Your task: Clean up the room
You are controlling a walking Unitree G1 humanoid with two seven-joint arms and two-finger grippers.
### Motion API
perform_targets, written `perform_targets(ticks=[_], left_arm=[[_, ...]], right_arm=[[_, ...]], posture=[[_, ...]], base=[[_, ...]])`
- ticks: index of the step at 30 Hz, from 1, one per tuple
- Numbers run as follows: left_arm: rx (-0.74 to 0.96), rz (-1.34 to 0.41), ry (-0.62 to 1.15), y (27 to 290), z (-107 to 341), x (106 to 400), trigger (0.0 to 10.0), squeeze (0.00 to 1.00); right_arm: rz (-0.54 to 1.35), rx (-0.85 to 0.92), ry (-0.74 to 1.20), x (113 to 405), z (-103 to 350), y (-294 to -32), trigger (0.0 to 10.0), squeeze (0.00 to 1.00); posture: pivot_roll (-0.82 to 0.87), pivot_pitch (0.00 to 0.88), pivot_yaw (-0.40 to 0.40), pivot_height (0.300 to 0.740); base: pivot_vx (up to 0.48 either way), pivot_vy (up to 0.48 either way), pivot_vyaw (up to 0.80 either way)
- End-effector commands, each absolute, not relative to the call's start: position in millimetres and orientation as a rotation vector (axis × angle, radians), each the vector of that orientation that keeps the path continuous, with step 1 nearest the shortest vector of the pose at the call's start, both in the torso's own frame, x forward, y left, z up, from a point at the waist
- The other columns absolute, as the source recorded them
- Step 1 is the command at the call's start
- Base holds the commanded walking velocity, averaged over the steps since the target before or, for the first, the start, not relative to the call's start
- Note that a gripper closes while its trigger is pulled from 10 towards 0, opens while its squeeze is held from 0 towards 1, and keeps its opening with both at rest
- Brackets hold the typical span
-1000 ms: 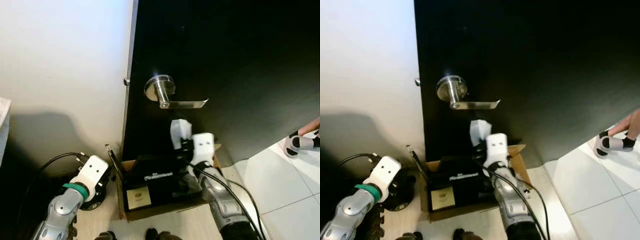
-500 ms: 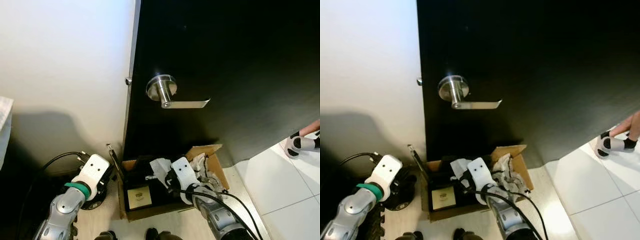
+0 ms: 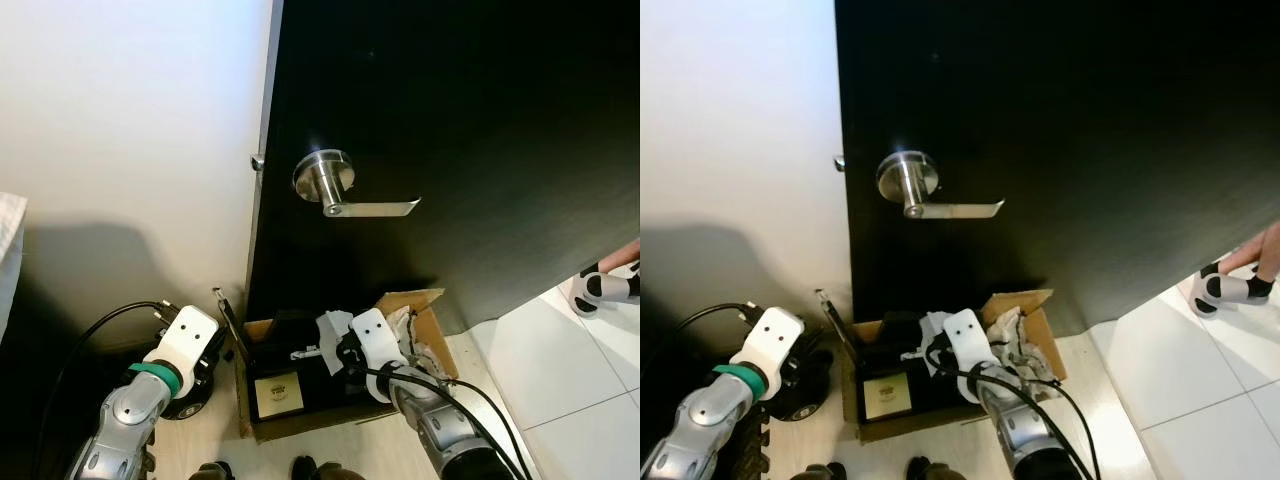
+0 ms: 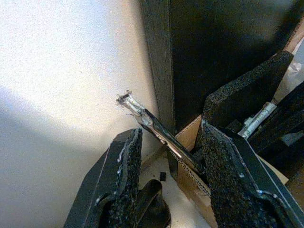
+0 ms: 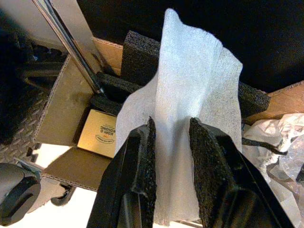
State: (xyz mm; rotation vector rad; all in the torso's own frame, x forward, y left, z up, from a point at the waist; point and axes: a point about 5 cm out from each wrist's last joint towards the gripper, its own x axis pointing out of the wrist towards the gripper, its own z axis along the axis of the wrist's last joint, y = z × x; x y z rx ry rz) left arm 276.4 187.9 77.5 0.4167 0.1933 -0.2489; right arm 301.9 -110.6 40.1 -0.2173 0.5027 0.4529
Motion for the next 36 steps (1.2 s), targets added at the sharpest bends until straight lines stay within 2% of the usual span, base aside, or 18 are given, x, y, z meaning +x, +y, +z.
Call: perform_targets(ticks=[1, 2, 3, 8, 9, 10, 11, 17, 18, 20, 21, 24, 25, 26, 27, 30, 36], left_arm=[[0.400, -0.268, 0.224, 183.8, 69.0, 273.1, 10.0, 0.00], [0.400, -0.268, 0.224, 183.8, 69.0, 273.1, 10.0, 0.00], [0.399, -0.270, 0.224, 183.4, 68.7, 273.2, 10.0, 0.00], [0.398, -0.271, 0.224, 182.9, 68.5, 273.3, 10.0, 0.00], [0.397, -0.272, 0.225, 182.7, 68.0, 273.0, 10.0, 0.00], [0.397, -0.272, 0.225, 182.7, 68.0, 273.0, 10.0, 0.00], [0.397, -0.272, 0.226, 182.6, 67.7, 272.8, 10.0, 0.00], [0.398, -0.273, 0.226, 182.5, 67.3, 272.6, 10.0, 0.00], [0.398, -0.273, 0.227, 182.3, 67.0, 272.7, 10.0, 0.00], [0.398, -0.273, 0.227, 182.3, 67.0, 272.7, 10.0, 0.00], [0.398, -0.272, 0.227, 182.1, 66.8, 272.8, 10.0, 0.00], [0.398, -0.272, 0.228, 182.0, 66.5, 273.0, 10.0, 0.00], [0.398, -0.272, 0.228, 181.7, 66.3, 273.3, 10.0, 0.00], [0.398, -0.272, 0.228, 181.7, 66.3, 273.3, 10.0, 0.00], [0.398, -0.273, 0.227, 181.6, 66.3, 273.5, 10.0, 0.00], [0.397, -0.266, 0.226, 181.8, 66.4, 274.1, 10.0, 0.00], [0.358, -0.208, 0.215, 180.9, 65.4, 271.4, 10.0, 0.00]], right_arm=[[0.433, -0.217, 0.557, 296.3, 31.0, -119.7, 10.0, 0.29], [0.433, -0.217, 0.557, 296.3, 31.0, -119.7, 10.0, 0.29], [0.439, -0.201, 0.561, 295.4, 31.1, -119.4, 10.0, 1.00], [0.444, -0.181, 0.566, 294.5, 31.4, -119.2, 10.0, 1.00], [0.441, -0.192, 0.569, 294.2, 30.8, -119.2, 10.0, 0.91], [0.441, -0.192, 0.569, 294.2, 30.8, -119.2, 10.0, 0.91], [0.439, -0.200, 0.571, 294.0, 30.3, -119.3, 10.0, 0.00], [0.438, -0.209, 0.575, 293.5, 29.6, -119.1, 10.0, 0.00], [0.448, -0.194, 0.578, 292.6, 29.0, -118.1, 10.0, 0.85], [0.448, -0.194, 0.578, 292.6, 29.0, -118.1, 10.0, 0.85], [0.459, -0.182, 0.581, 291.9, 28.9, -117.0, 10.0, 1.00], [0.457, -0.191, 0.584, 292.1, 28.7, -116.9, 10.0, 1.00], [0.453, -0.204, 0.589, 292.6, 28.4, -117.1, 10.0, 0.20], [0.453, -0.204, 0.589, 292.6, 28.4, -117.1, 10.0, 0.20], [0.449, -0.220, 0.591, 292.8, 28.0, -117.6, 10.0, 0.00], [0.430, -0.236, 0.571, 294.3, 29.4, -118.8, 10.0, 0.00], [0.338, -0.149, 0.375, 298.0, 47.7, -123.7, 10.0, 0.00]], posture=[[0.02, 0.170, -0.114, 0.740], [0.02, 0.170, -0.114, 0.740], [0.02, 0.170, -0.114, 0.740], [0.02, 0.170, -0.114, 0.740], [0.02, 0.170, -0.114, 0.740], [0.02, 0.170, -0.114, 0.740], [0.02, 0.170, -0.114, 0.740], [0.02, 0.170, -0.114, 0.740], [0.02, 0.166, -0.117, 0.740], [0.02, 0.166, -0.117, 0.740], [0.02, 0.166, -0.117, 0.740], [0.01, 0.169, -0.118, 0.740], [0.01, 0.167, -0.116, 0.740], [0.01, 0.167, -0.116, 0.740], [0.01, 0.167, -0.116, 0.740], [0.02, 0.160, -0.118, 0.740], [0.03, 0.120, -0.121, 0.740]], base=[[0.000, 0.000, 0.00], [0.000, 0.000, 0.00], [0.000, 0.000, 0.00], [0.000, 0.000, 0.00], [0.000, 0.000, 0.00], [0.000, 0.000, 0.00], [0.000, 0.000, 0.00], [0.000, 0.000, 0.00], [0.000, 0.000, 0.00], [0.000, 0.000, 0.00], [0.000, 0.000, 0.00], [0.000, 0.000, 0.00], [0.000, 0.000, 0.00], [0.000, 0.000, 0.00], [0.000, 0.000, 0.00], [0.000, 0.000, 0.00], [0.000, 0.000, 0.00]])
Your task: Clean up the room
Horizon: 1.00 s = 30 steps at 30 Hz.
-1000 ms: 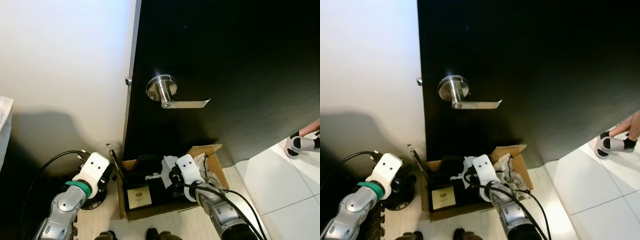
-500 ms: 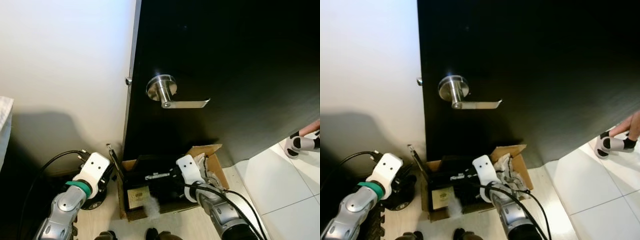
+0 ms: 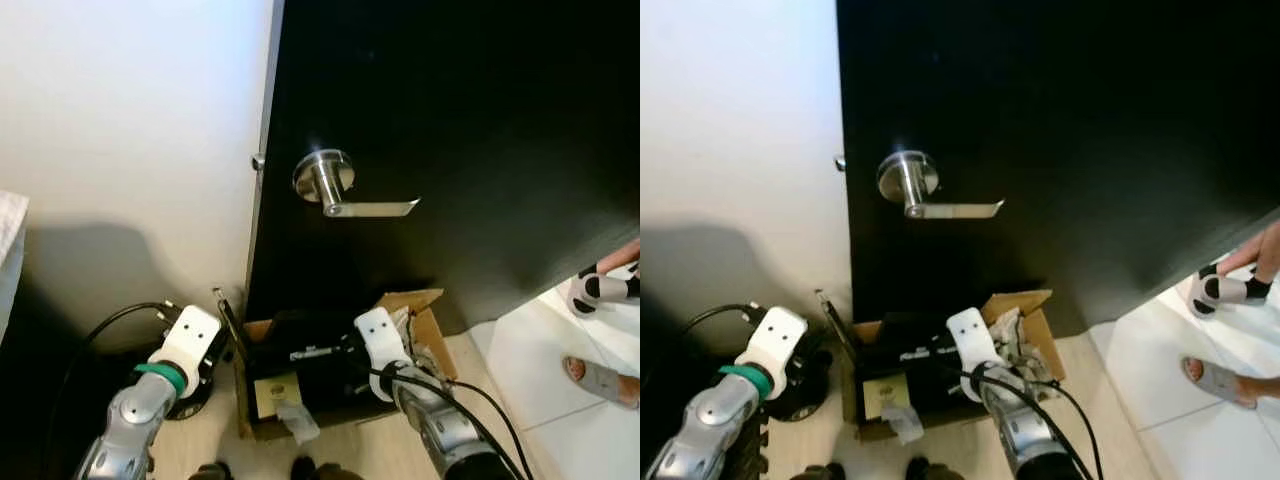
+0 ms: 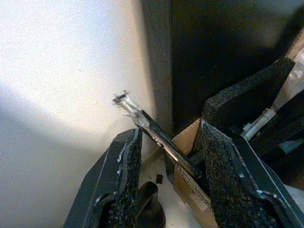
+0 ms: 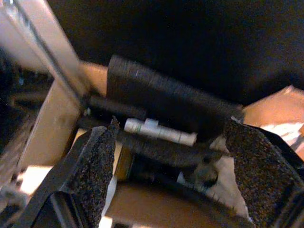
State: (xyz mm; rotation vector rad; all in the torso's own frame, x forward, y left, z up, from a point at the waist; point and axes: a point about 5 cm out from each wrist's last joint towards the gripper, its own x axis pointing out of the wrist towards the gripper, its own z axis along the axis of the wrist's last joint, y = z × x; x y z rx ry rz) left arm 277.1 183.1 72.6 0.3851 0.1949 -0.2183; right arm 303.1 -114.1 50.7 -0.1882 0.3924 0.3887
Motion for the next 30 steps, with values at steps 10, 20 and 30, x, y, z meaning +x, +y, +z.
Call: perform_targets(ticks=[10, 20, 30], left_arm=[[0.211, -0.108, 0.088, 171.4, 80.3, 265.3, 10.0, 0.00], [0.127, -0.068, 0.073, 174.5, 86.7, 274.9, 10.0, 0.00], [0.122, -0.090, 0.049, 172.9, 90.6, 285.1, 10.0, 0.00]], right_arm=[[0.181, 0.004, 0.186, 290.1, 67.5, -145.5, 10.0, 0.00], [0.079, 0.003, 0.154, 287.8, 66.5, -156.1, 10.0, 0.00], [-0.008, -0.035, 0.142, 284.1, 65.7, -160.5, 10.0, 0.00]], posture=[[0.05, 0.052, -0.065, 0.740], [0.08, 0.006, 0.043, 0.740], [0.05, 0.000, 0.088, 0.740]], base=[[0.000, 0.000, 0.00], [0.000, 0.000, 0.00], [0.000, 0.000, 0.00]])
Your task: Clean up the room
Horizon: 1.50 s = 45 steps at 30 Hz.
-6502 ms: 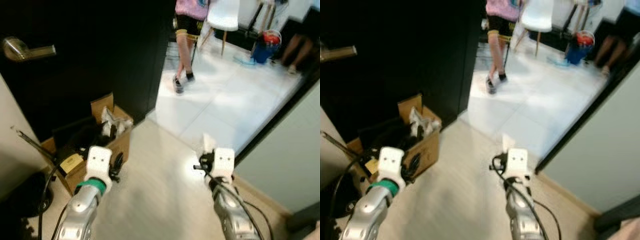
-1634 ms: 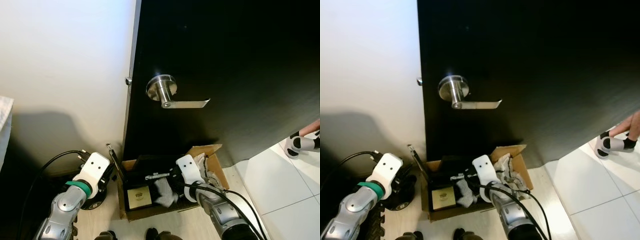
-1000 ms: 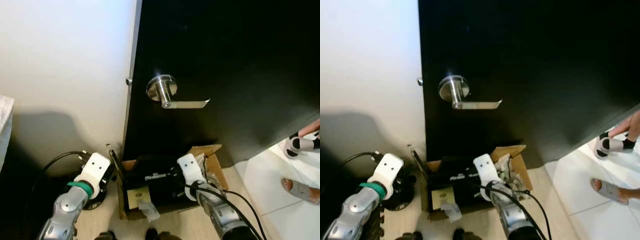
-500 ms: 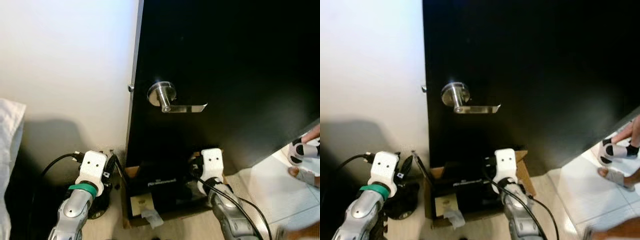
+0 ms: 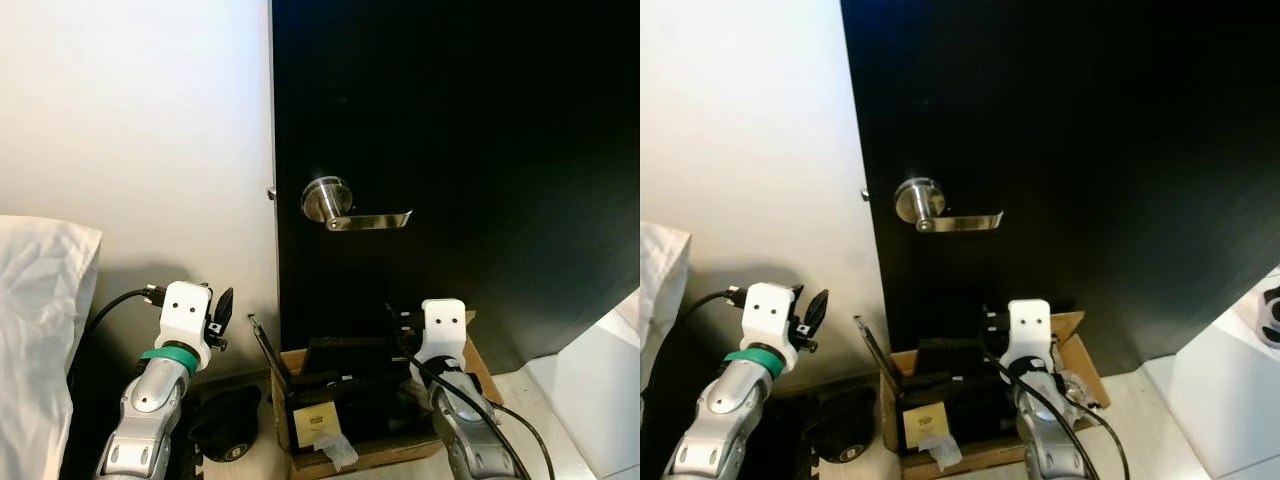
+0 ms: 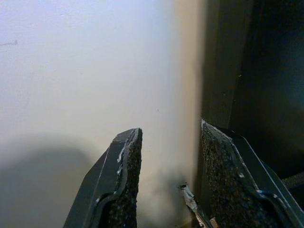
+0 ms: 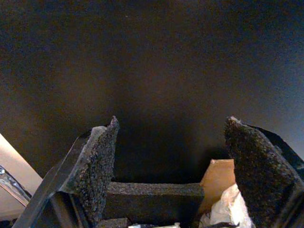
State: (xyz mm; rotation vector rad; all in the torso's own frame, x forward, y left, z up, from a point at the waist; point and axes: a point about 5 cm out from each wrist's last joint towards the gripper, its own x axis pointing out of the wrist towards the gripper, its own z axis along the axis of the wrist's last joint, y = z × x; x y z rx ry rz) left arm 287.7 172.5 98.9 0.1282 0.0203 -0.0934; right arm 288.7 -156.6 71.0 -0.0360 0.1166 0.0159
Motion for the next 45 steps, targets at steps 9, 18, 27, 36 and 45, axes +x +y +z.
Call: perform_targets(ticks=[9, 18, 27, 36, 45], left_arm=[[0.098, -0.127, 0.072, 171.3, 86.8, 283.3, 10.0, 0.00], [0.083, -0.115, 0.074, 173.2, 85.3, 282.0, 10.0, 0.00], [0.063, -0.091, 0.067, 171.2, 83.0, 278.8, 10.0, 0.00], [0.051, -0.096, 0.068, 170.1, 80.7, 274.3, 10.0, 0.00], [0.057, -0.111, 0.070, 167.4, 79.7, 273.8, 10.0, 0.00]], right_arm=[[-0.031, 0.039, 0.214, 280.2, 53.1, -156.2, 10.0, 0.00], [0.001, 0.041, 0.221, 279.1, 49.7, -148.5, 10.0, 0.00], [0.025, 0.016, 0.220, 278.8, 50.2, -148.6, 10.0, 0.00], [0.036, 0.012, 0.231, 278.1, 48.9, -147.1, 10.0, 0.00], [0.040, 0.007, 0.236, 276.6, 48.1, -148.2, 10.0, 0.00]], posture=[[0.05, 0.000, 0.068, 0.740], [0.05, 0.000, 0.042, 0.740], [0.05, 0.000, 0.000, 0.740], [0.04, 0.000, -0.001, 0.740], [0.04, 0.000, -0.004, 0.740]], base=[[0.000, 0.000, 0.00], [0.000, 0.000, 0.00], [0.000, 0.000, 0.00], [0.000, 0.000, 0.00], [0.000, 0.000, 0.00]])
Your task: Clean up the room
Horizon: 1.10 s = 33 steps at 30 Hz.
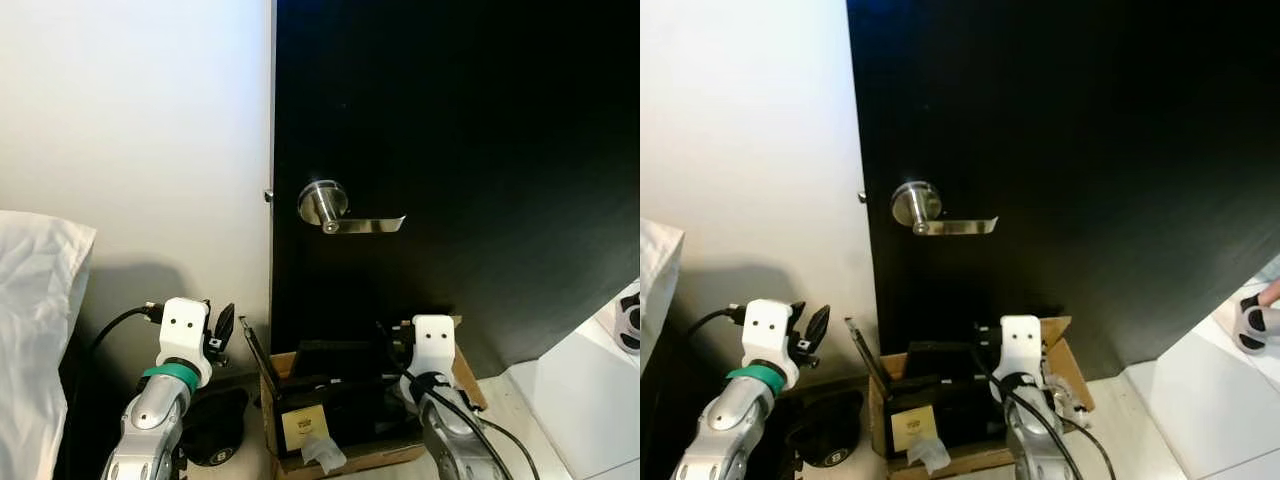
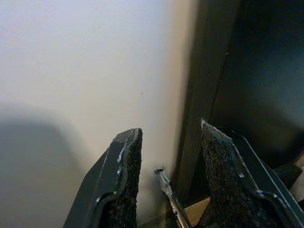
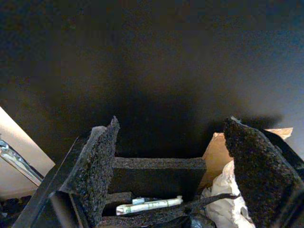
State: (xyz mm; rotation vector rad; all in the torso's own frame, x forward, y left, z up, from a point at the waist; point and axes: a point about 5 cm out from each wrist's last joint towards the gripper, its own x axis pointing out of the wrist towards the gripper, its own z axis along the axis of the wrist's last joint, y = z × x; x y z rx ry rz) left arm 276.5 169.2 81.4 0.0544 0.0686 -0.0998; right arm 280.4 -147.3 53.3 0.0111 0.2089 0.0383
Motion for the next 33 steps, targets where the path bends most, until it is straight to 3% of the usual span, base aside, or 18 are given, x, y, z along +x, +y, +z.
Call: perform_targets(ticks=[1, 33], left_arm=[[0.058, -0.113, 0.070, 166.5, 79.3, 273.6, 10.0, 0.00], [0.068, -0.115, 0.067, 168.3, 81.3, 274.9, 10.0, 0.00]], right_arm=[[0.044, 0.006, 0.237, 276.6, 47.9, -148.2, 10.0, 0.00], [0.050, 0.016, 0.245, 278.3, 47.5, -145.8, 10.0, 0.00]], posture=[[0.04, 0.000, -0.006, 0.740], [0.05, 0.000, 0.000, 0.740]], base=[[0.000, 0.000, 0.00], [-0.297, 0.000, 0.00]])
